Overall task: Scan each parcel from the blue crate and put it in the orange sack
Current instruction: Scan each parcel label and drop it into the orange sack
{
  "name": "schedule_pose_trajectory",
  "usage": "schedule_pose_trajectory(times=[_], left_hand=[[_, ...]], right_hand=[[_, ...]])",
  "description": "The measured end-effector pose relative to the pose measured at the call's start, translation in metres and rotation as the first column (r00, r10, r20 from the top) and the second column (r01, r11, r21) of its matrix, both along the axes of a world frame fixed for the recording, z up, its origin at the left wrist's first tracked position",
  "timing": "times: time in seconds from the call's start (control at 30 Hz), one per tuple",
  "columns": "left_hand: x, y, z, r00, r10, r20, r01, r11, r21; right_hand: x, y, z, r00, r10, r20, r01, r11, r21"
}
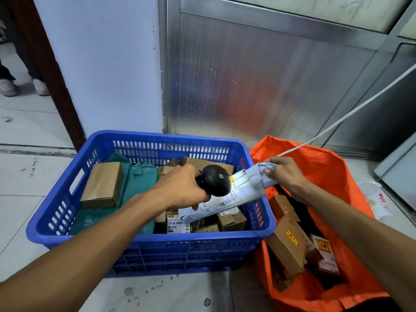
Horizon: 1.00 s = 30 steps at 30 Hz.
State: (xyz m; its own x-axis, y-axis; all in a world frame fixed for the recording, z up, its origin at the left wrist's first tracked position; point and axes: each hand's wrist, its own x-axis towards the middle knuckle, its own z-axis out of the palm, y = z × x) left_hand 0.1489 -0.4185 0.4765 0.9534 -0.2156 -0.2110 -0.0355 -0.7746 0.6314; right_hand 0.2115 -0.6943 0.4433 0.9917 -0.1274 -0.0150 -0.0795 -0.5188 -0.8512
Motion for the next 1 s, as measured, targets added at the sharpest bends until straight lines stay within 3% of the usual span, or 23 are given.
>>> schedule_pose_trajectory(times=[0.2,0.53,1.0], left_hand=[[0.002,0.001,-0.001,0.998,-0.040,-0.056,0.035,0.996,-0.088],[0.004,0.000,-0.003,0.998,-0.048,-0.049,0.045,0.997,-0.069],[0.006,-0.001,-0.005,0.998,-0.021,-0.052,0.017,0.997,-0.076]], right_hand=[[0.000,0.002,0.002,0.995,-0.016,-0.095,0.019,1.000,0.022],[0.003,-0.003,0.002,0.949,-0.108,-0.295,0.138,0.987,0.081],[0.005,-0.010,0.000,0.932,-0.130,-0.339,0.159,0.985,0.060]])
